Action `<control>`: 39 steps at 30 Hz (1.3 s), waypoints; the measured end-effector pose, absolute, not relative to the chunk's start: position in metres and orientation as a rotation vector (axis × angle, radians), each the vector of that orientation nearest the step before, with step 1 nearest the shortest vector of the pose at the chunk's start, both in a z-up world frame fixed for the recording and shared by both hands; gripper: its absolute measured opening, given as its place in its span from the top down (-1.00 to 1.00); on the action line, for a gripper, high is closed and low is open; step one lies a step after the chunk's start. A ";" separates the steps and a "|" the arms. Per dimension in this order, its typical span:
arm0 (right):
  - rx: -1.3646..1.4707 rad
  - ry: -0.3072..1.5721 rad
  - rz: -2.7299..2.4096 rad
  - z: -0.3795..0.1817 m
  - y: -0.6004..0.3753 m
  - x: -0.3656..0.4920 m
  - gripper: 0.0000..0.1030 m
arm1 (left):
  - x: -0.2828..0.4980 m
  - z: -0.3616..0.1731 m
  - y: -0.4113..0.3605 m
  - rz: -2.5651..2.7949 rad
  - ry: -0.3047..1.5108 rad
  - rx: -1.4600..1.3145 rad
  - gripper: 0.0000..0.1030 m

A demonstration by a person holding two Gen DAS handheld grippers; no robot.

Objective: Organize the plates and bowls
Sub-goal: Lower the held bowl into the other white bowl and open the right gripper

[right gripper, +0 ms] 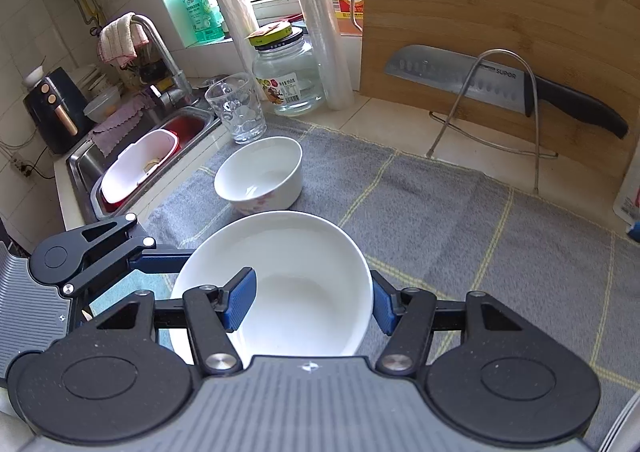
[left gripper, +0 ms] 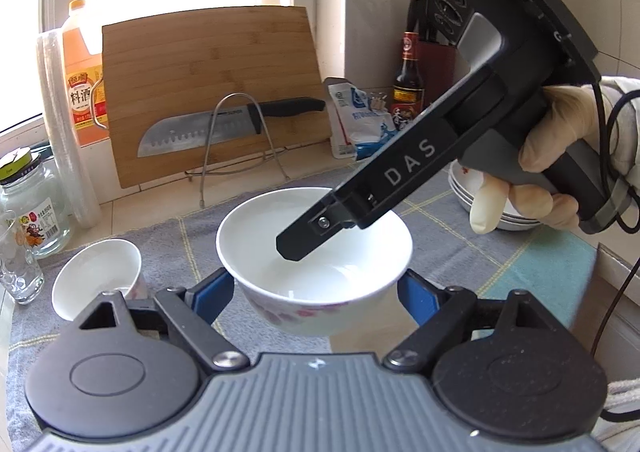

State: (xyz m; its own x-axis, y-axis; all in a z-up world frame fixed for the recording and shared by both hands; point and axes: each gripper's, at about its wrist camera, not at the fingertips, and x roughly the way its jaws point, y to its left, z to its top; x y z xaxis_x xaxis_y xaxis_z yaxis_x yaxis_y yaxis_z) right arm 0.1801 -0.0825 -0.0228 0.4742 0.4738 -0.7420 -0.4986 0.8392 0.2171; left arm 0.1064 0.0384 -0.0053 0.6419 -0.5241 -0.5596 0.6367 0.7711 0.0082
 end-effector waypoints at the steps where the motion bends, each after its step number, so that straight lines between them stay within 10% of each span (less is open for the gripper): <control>1: -0.029 0.897 0.589 -0.023 -0.084 0.176 -0.27 | 0.103 -0.005 0.037 -0.674 0.565 0.216 -0.71; 39: 0.014 0.966 0.500 -0.056 -0.107 0.129 -0.36 | 0.080 -0.035 0.010 -0.795 0.689 0.264 -0.71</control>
State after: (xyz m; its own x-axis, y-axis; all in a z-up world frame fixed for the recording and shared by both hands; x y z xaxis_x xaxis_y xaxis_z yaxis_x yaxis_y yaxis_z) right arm 0.1292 -0.1073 -0.0564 0.4648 0.4131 -0.7832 -0.4011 0.8868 0.2296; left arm 0.0799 0.0103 -0.0354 0.4989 -0.5657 -0.6566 0.7302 0.6824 -0.0331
